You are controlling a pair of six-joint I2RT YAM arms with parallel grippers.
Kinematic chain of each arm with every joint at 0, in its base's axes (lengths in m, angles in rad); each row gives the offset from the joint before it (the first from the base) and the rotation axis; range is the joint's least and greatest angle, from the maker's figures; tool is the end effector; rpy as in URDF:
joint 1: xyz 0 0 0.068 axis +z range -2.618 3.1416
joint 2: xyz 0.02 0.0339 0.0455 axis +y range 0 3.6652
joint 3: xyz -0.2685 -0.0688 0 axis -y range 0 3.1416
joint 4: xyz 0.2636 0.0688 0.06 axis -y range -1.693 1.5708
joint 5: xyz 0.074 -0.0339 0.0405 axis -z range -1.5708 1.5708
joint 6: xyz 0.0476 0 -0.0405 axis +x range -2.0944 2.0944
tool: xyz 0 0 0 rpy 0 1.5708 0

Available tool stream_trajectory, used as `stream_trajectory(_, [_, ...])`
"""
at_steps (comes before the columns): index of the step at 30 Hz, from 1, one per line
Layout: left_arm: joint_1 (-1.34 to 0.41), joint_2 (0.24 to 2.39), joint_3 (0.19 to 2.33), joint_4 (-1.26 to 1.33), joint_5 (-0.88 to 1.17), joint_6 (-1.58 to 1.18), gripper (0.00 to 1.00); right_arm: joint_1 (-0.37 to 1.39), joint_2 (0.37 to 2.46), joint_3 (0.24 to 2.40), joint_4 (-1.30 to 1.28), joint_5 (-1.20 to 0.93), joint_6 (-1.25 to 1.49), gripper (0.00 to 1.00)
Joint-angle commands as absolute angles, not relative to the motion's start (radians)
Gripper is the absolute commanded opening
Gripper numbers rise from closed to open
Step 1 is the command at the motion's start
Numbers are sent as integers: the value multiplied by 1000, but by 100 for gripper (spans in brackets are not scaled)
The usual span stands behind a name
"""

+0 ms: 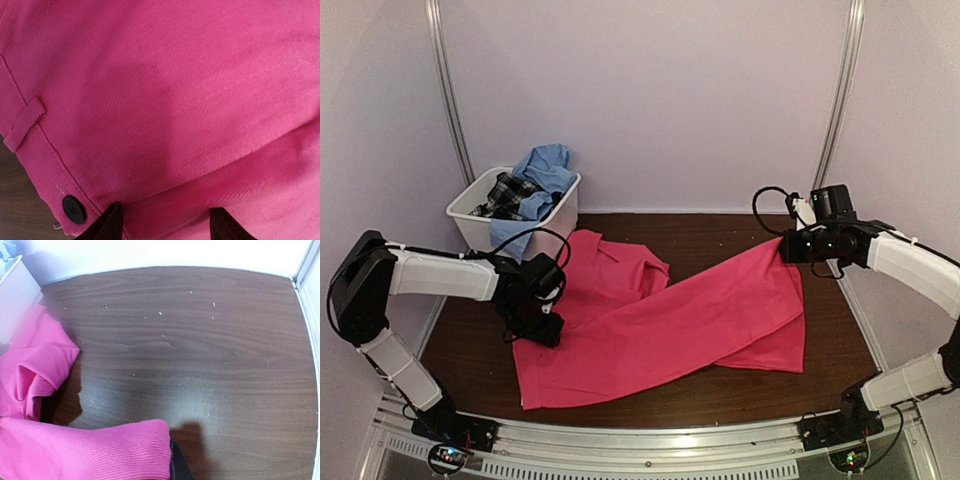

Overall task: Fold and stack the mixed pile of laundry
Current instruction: Flatten out the crumpled trousers at the center of the board.

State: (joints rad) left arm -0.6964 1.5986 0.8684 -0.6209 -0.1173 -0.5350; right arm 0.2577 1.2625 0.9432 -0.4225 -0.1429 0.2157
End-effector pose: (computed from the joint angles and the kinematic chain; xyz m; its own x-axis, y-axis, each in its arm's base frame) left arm 0.2263 -0.1819 0.1324 -0.9589 0.1418 -0.2457 0.1495 0.9887 -0.0129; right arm 0.2854 0.0822 0.2617 -0.7139 0.0309 -0.6996 -0.2058 0.9457 0.2518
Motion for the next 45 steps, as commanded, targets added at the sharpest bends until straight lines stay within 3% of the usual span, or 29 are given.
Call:
stream_trajectory(1, [-562, 1600, 818, -637, -163, -591, 60, 268, 1293, 1026, -446, -224, 163, 0])
stream_trajectory(3, [-497, 1571, 799, -649, -183, -591, 60, 313, 1334, 1022, -453, -316, 156, 4])
stream_trajectory(5, [-446, 1538, 800, -680, -229, -591, 60, 377, 1353, 1003, -457, -365, 155, 15])
stream_trajectory(6, [-419, 1522, 804, -700, -253, -592, 60, 393, 1360, 993, -462, -387, 155, 26])
stream_trajectory(9, [-351, 1454, 814, -739, -302, -594, 61, 398, 1341, 952, -457, -423, 183, 79])
stream_trajectory(10, [-337, 1432, 820, -749, -311, -596, 65, 396, 1320, 936, -449, -413, 194, 91])
stream_trajectory(12, [-312, 1390, 842, -797, -364, -613, 71, 384, 1274, 904, -442, -387, 214, 99])
stream_trajectory(16, [-241, 1286, 879, -830, -400, -599, 79, 367, 1229, 845, -476, -335, 258, 100])
stream_trajectory(20, [-255, 1290, 912, -754, -171, -514, 78, 365, 1201, 760, -474, -306, 349, 100])
stream_trajectory(25, [-471, 1444, 955, -744, -175, -506, 77, 353, 1112, 669, -474, -236, 454, 100])
stream_trajectory(32, [-618, 1594, 913, -647, -102, -570, 69, 350, 1097, 543, -324, -410, 522, 91])
stream_trajectory(36, [-587, 1630, 867, -651, -134, -612, 69, 350, 1216, 531, -256, -447, 518, 89])
stream_trajectory(45, [-290, 1480, 708, -617, -141, -661, 70, 260, 1343, 522, -261, -411, 524, 91])
